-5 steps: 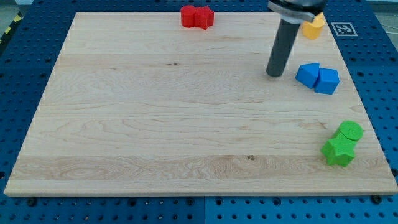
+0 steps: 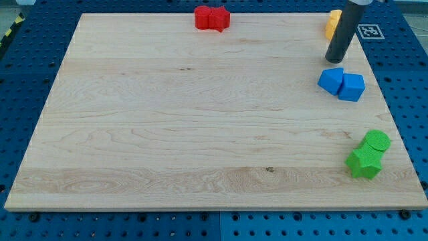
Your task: Move the blue blocks to the top center of the board
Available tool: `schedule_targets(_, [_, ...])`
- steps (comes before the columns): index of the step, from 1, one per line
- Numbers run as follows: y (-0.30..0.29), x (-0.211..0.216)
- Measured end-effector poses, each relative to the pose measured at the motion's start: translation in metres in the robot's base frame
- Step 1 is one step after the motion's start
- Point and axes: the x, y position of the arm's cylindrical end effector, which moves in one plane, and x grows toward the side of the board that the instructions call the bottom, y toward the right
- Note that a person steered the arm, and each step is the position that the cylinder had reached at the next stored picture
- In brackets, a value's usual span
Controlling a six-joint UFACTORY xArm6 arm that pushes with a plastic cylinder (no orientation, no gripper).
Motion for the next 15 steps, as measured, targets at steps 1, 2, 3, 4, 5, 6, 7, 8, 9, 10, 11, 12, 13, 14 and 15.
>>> schedule_targets(1, [0.006, 0.001])
schedule_targets(2, [0.023, 0.016])
schedule_targets(3, [0.064, 0.047])
schedule_targets(4, [0.086, 0.075])
schedule_targets(5, [0.078, 0.105])
schedule_targets(6, [0.065, 0.109])
schedule_targets(7, [0.045, 0.109])
schedule_targets(8, [0.036, 0.096])
schedule_targets(9, [0.034, 0.081])
schedule_targets(10, [0.024, 0.080])
schedule_targets(11, [0.024, 0.080])
schedule_targets(12, [0.015, 0.081])
schedule_targets(13, [-0.002, 0.081])
schedule_targets(14, [-0.027, 0.081])
schedule_targets(15, [-0.049, 0.081])
